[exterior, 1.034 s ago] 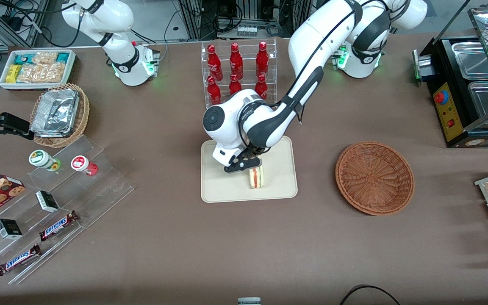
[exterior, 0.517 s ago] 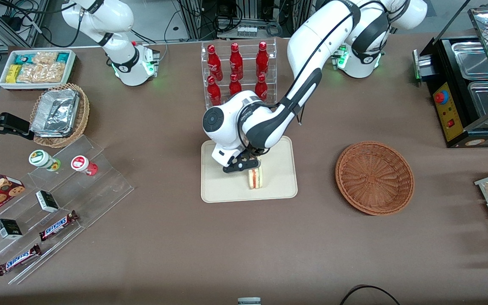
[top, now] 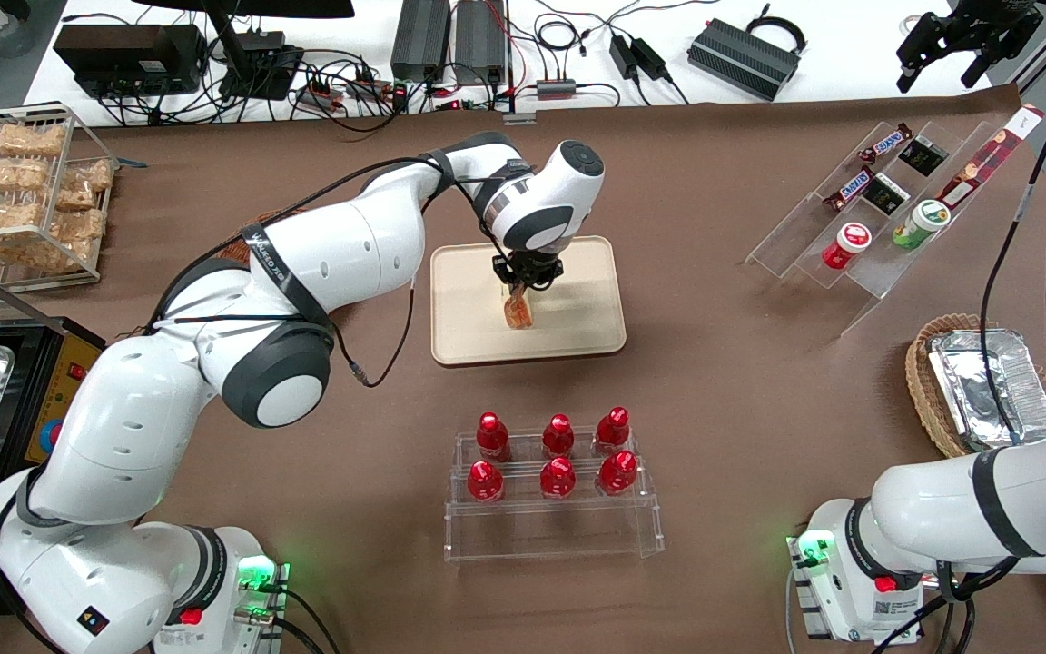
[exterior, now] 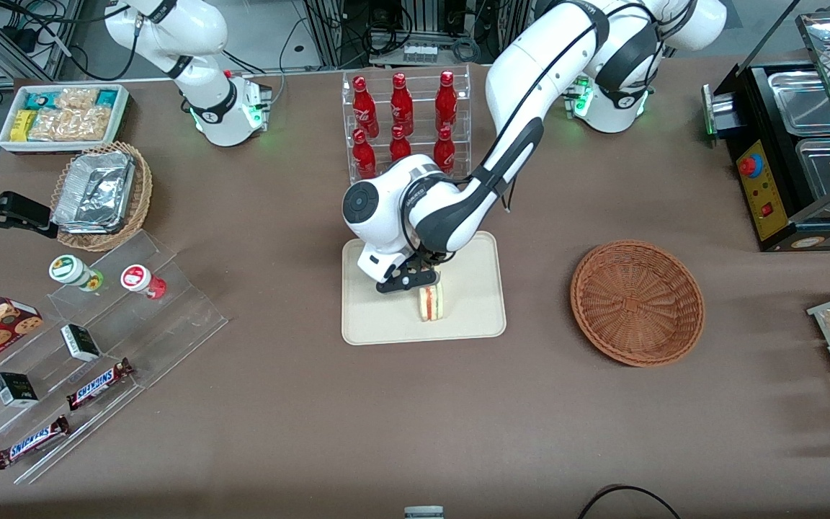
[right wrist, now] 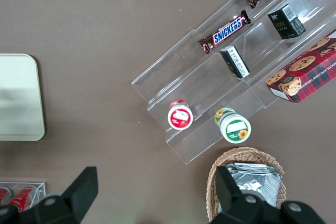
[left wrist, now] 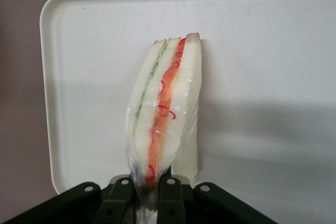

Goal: Place sandwich from basket to tray
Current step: 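Lower the sandwich upright onto the center of the cream tray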

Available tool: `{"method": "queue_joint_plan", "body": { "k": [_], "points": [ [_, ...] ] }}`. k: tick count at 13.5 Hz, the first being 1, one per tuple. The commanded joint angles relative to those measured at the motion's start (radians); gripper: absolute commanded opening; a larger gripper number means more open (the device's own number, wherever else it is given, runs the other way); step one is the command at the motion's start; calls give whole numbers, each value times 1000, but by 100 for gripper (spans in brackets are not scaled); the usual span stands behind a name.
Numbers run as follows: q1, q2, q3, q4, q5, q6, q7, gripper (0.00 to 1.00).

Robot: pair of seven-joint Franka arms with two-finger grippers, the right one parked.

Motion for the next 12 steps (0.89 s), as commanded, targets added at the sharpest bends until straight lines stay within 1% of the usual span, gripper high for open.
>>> {"method": "queue_joint_plan", "body": {
  "k": [1, 2, 3, 12],
  "points": [
    [-16, 22, 7, 42, 13, 3, -19, 32],
    [-16, 22, 7, 42, 12, 3, -19, 73],
    [-16, 22, 7, 42, 13, 3, -19, 100],
    [-14, 12, 7, 42, 10, 1, -19, 100]
  ]
}}
